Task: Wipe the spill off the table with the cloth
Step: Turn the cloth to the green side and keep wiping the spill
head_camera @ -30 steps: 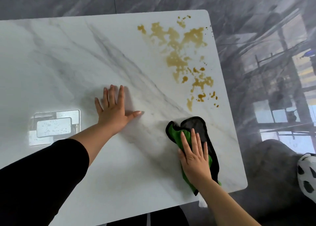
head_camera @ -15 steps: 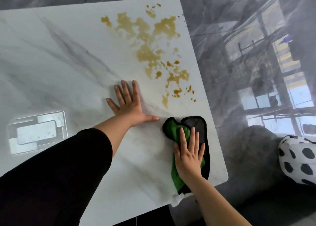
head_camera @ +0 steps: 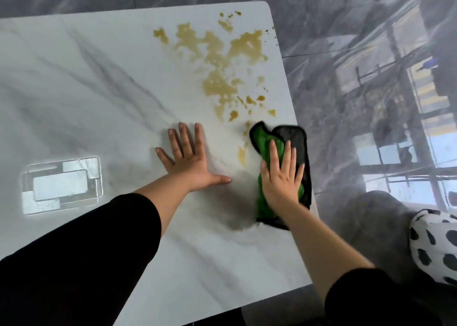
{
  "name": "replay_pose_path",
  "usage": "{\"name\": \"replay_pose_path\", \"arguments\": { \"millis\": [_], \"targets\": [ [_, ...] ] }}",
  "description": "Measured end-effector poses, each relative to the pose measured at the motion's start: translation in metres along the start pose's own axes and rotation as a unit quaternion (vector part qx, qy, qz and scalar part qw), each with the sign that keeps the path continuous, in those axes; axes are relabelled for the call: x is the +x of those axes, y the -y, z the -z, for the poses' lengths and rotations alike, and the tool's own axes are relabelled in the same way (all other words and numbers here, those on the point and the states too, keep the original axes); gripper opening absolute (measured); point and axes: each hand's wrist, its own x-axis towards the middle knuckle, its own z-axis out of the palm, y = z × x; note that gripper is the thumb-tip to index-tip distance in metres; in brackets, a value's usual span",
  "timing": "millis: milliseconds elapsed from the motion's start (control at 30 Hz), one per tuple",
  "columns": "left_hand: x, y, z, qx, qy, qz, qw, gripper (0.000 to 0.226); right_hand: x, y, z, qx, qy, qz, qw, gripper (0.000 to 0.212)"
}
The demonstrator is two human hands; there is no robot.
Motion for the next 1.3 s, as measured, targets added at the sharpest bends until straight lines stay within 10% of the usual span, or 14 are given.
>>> {"name": "replay_pose_path", "arguments": {
  "millis": [500, 833, 1300],
  "targets": [
    [0.006, -0.001, 0.0, -0.007, 0.022, 0.007, 1.0, 0.157, 0.125, 0.034, 0.036, -0.041, 0.028, 0.026, 0.998, 0.053],
    [0.002, 0.0, 0.004, -0.008, 0.027, 0.01, 1.0, 0.153, -0.018, 0.02, -0.014, -0.053, 0.043, 0.071, 0.995, 0.056],
    [0.001, -0.002, 0.005, -0.005, 0.033, 0.022, 0.999, 0.155, 0.082, 0.065, 0.017, 0.02, 0.064, 0.128, 0.989, 0.044]
  ]
}}
